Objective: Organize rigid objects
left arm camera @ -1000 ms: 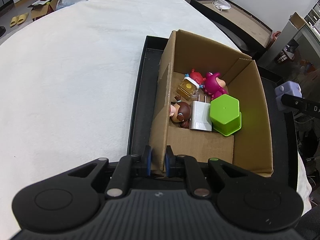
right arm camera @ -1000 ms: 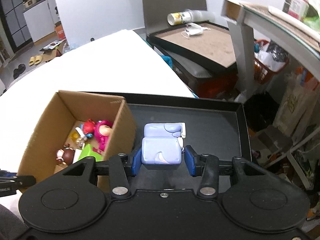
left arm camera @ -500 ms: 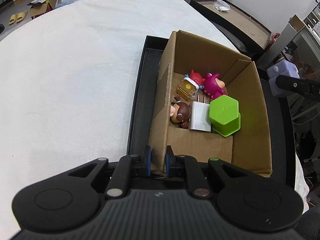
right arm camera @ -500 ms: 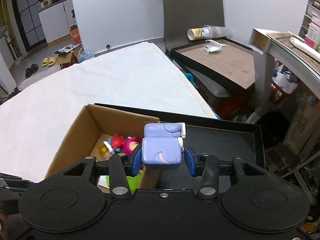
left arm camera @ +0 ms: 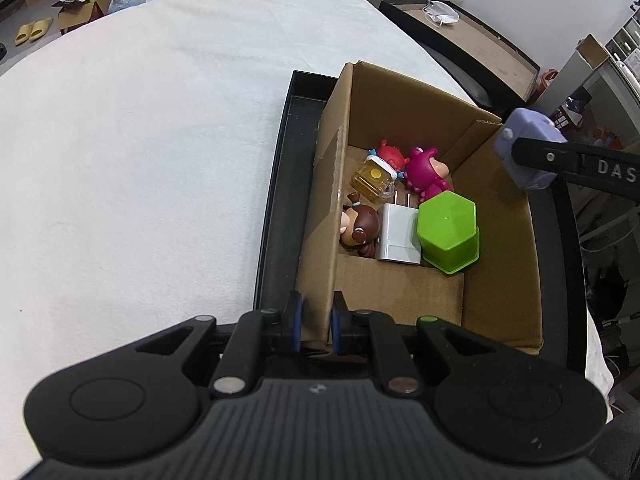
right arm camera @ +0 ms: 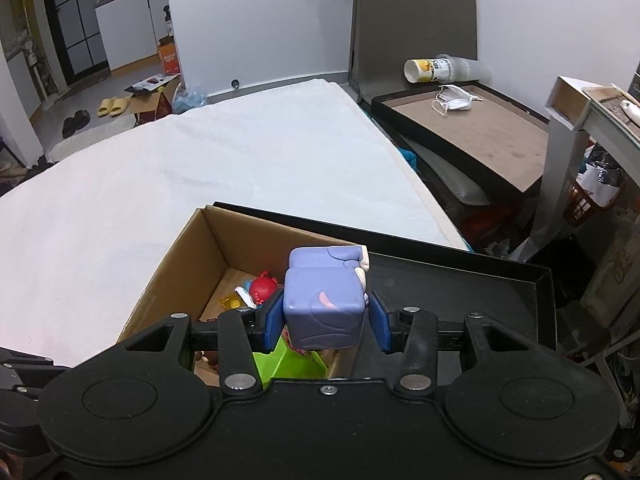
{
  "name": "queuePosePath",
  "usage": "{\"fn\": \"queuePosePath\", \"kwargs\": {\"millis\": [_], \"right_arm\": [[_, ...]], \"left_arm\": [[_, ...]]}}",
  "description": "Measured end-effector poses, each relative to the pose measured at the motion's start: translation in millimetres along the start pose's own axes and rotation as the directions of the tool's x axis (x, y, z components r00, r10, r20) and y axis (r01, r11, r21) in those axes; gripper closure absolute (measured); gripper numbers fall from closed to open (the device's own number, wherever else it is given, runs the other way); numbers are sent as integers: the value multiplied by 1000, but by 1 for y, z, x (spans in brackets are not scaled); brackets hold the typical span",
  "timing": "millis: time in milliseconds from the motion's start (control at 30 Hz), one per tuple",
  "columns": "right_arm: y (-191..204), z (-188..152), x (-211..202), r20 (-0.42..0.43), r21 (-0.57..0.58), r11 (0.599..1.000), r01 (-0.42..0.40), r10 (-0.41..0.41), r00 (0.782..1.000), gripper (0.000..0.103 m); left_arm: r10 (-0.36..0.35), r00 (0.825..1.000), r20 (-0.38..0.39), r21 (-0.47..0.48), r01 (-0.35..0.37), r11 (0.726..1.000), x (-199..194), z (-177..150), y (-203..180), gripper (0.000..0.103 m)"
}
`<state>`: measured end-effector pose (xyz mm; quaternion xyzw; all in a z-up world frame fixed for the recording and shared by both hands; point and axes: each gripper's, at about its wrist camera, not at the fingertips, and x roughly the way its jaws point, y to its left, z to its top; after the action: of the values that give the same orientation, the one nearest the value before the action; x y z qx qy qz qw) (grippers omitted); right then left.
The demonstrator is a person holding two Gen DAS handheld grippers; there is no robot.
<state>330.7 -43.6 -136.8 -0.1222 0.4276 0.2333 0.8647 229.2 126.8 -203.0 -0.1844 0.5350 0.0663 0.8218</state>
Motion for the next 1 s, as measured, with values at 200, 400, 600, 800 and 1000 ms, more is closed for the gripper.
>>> {"fn": "queuePosePath", "kwargs": {"millis": [200, 400, 600, 800, 1000], "right_arm": [[5, 6, 7, -2, -3, 1000, 2, -2, 1000, 60], [8, 9, 0, 54, -32, 999, 34, -32, 998, 55], [-2, 7, -11, 66, -6, 1000, 24, -24, 998, 55], [-13, -2, -16, 48, 35, 999, 28, -29, 998, 54], [-21, -9, -27, 44, 69, 997, 29, -32, 999, 47]], "left_arm": [[-5, 1000, -3, 0, 5, 1000, 0, 1, 1, 90], [-9, 1000, 2, -2, 9, 1000, 0, 1, 1, 89], [-4, 1000, 1, 1, 4, 1000, -1, 1, 0, 89], [3, 1000, -10, -7, -3, 1000, -2, 2, 0, 89], [29, 1000, 11, 8, -29, 1000, -15, 4, -6, 88]]}}
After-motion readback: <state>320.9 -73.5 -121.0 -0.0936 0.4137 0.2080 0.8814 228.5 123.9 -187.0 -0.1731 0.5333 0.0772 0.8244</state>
